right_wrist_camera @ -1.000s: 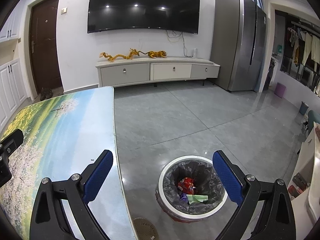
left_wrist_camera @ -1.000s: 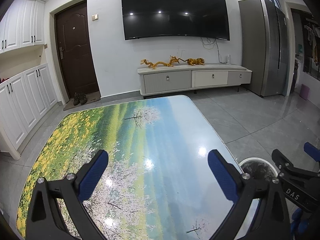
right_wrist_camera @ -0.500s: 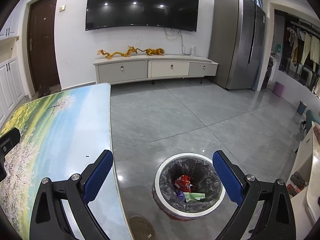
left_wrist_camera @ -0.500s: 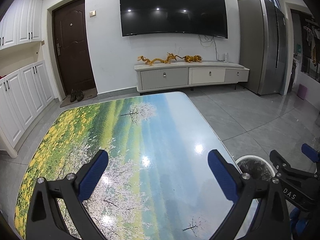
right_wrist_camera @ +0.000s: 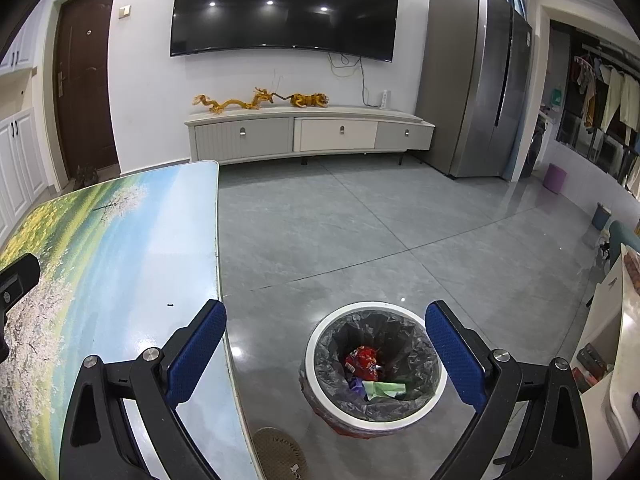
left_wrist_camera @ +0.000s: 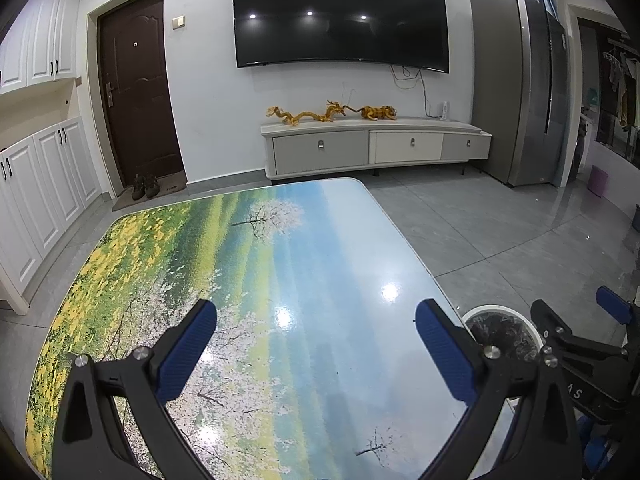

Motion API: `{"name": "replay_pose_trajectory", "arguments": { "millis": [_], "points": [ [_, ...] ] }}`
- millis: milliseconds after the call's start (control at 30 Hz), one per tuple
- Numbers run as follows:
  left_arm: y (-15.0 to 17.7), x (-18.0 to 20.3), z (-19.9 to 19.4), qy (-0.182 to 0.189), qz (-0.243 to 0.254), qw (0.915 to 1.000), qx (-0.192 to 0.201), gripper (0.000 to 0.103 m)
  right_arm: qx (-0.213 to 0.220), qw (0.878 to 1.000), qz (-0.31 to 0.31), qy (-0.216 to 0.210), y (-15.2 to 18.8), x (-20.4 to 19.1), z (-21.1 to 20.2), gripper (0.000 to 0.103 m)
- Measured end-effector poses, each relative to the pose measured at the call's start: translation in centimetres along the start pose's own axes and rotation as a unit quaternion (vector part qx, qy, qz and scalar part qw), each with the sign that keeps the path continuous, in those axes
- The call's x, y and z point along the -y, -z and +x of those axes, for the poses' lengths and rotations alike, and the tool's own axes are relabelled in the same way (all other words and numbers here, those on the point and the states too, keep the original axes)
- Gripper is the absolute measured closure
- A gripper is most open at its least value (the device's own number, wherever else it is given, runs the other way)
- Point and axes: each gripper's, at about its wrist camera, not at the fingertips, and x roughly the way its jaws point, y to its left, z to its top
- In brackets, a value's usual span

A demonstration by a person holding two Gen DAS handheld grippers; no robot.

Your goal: Collect trash

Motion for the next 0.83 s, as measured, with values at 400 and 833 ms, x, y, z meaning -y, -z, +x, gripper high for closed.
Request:
{"name": "replay_pose_trajectory", "arguments": {
  "millis": [400, 833],
  "points": [
    [0.17, 0.12, 0.27, 0.005, 0.0, 0.9999, -0.01, 0.003, 0.0, 1.0, 0.002, 0.004, 0.15, 0.21, -0.18, 0.005],
    [0.37, 0.16, 0.56, 0.008, -0.001, 0.9998, -0.018, 0.003, -0.001, 1.0, 0.003, 0.007, 0.08, 0.45, -0.39, 0.005]
  ]
}}
